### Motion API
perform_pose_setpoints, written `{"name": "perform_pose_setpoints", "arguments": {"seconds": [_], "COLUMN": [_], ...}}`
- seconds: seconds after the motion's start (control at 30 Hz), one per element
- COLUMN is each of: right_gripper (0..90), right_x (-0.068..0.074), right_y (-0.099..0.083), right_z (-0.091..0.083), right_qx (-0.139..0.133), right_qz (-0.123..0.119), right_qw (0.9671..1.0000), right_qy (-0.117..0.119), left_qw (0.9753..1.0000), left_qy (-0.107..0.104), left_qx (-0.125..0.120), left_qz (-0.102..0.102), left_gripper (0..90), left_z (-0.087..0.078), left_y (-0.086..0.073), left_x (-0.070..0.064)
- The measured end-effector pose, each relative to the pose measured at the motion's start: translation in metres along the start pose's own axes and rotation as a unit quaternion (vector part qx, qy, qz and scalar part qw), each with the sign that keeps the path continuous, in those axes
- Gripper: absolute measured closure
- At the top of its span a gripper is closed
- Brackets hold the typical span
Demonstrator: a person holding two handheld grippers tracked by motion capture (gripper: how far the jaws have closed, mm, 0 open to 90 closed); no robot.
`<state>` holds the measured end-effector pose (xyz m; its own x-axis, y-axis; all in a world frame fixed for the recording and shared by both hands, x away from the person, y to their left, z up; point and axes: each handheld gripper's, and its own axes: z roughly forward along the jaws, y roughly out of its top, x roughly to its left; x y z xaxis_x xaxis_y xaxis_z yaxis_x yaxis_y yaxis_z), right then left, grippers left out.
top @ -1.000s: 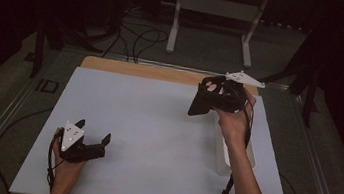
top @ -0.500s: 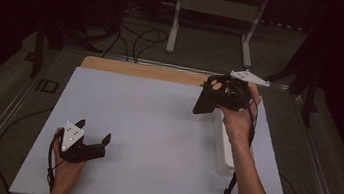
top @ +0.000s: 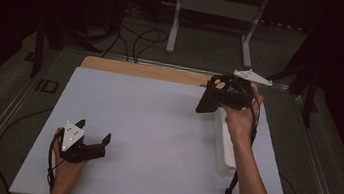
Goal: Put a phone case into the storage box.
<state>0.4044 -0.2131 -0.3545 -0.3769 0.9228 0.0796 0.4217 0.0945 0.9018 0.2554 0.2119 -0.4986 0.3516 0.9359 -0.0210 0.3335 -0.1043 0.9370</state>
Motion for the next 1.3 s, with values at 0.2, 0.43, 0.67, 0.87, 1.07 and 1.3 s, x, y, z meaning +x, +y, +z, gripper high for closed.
{"name": "perform_pose_setpoints", "arguments": {"seconds": [0.2,0.43,0.67,0.87,1.07,1.3], "right_gripper": [13.4,13.4,13.4,13.4,13.4,13.4], "right_x": [-0.004,-0.009,-0.014,-0.016,-0.02,-0.029], "right_y": [-0.001,-0.002,-0.001,0.001,0.004,0.005], "right_z": [0.001,0.002,-0.001,-0.003,-0.008,-0.011], "right_qx": [0.004,0.004,0.0,-0.005,-0.012,-0.014], "right_qz": [0.0,0.004,0.011,0.013,0.013,0.018], "right_qw": [1.0,0.9999,0.9998,0.9998,0.9995,0.9989], "right_qy": [-0.006,-0.014,-0.015,-0.017,-0.026,-0.04], "left_qw": [1.0,1.0,1.0,1.0,1.0,1.0], "left_qy": [0.001,0.001,0.001,0.002,0.001,0.001], "left_qx": [0.0,0.0,0.0,0.0,0.0,0.001], "left_qz": [0.0,0.0,0.0,0.0,0.0,0.0], "left_gripper": [1.6,1.6,1.6,1.6,1.6,1.6], "left_z": [0.0,0.0,0.0,0.0,0.0,0.0], "left_y": [0.0,0.0,0.0,0.0,0.0,0.0], "left_x": [0.0,0.0,0.0,0.0,0.0,0.0]}}
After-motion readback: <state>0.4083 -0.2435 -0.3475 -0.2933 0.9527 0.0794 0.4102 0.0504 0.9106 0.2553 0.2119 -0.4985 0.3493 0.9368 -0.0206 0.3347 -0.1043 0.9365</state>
